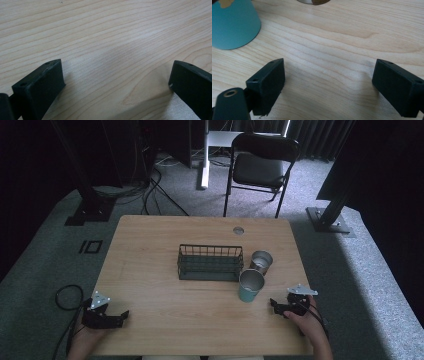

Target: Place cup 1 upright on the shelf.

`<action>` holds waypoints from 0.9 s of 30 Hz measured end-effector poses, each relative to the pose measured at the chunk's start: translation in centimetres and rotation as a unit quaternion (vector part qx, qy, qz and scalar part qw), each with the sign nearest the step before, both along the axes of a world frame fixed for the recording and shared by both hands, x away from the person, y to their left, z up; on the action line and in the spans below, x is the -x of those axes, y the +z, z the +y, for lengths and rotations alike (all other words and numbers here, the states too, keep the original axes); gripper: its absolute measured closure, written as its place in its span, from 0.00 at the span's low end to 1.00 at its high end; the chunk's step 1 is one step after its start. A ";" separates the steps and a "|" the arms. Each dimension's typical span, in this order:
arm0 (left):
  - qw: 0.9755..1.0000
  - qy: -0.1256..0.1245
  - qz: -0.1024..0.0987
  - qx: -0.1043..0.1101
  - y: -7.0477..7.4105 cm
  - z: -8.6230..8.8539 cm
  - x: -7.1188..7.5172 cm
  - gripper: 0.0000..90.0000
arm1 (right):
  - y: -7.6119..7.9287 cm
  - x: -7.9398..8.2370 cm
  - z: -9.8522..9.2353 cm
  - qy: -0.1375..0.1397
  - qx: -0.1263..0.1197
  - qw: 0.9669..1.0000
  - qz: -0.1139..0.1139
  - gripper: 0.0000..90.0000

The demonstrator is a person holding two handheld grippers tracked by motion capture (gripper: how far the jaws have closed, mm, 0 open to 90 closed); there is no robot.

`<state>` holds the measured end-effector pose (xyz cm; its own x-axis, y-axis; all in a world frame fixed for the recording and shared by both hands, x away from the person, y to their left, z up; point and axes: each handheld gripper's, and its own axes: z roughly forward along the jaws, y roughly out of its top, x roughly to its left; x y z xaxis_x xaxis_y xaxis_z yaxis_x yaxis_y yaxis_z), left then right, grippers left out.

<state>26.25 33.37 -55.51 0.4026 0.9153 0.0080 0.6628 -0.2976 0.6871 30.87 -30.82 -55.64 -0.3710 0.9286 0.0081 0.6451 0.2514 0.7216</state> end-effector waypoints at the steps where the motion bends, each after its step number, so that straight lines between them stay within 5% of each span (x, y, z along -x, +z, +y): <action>1: 1.000 0.000 0.000 0.000 0.0 0.0 0.0 0.00 | 0.0 0.0 0.0 0.000 0.000 1.000 0.000 0.12; 17: 1.000 0.008 0.000 -0.001 0.0 0.1 0.0 0.01 | 0.0 0.0 0.0 0.000 0.000 1.000 0.000 0.12; 27: 1.000 -0.014 0.001 -0.005 0.1 0.1 0.0 0.01 | 0.0 0.0 0.0 0.000 0.000 1.000 0.000 0.12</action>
<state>26.24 33.43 -55.40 0.4277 0.9038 0.0168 0.6557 -0.3230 0.6825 30.87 -30.81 -55.64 -0.3708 0.9287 0.0085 0.6454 0.2511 0.7214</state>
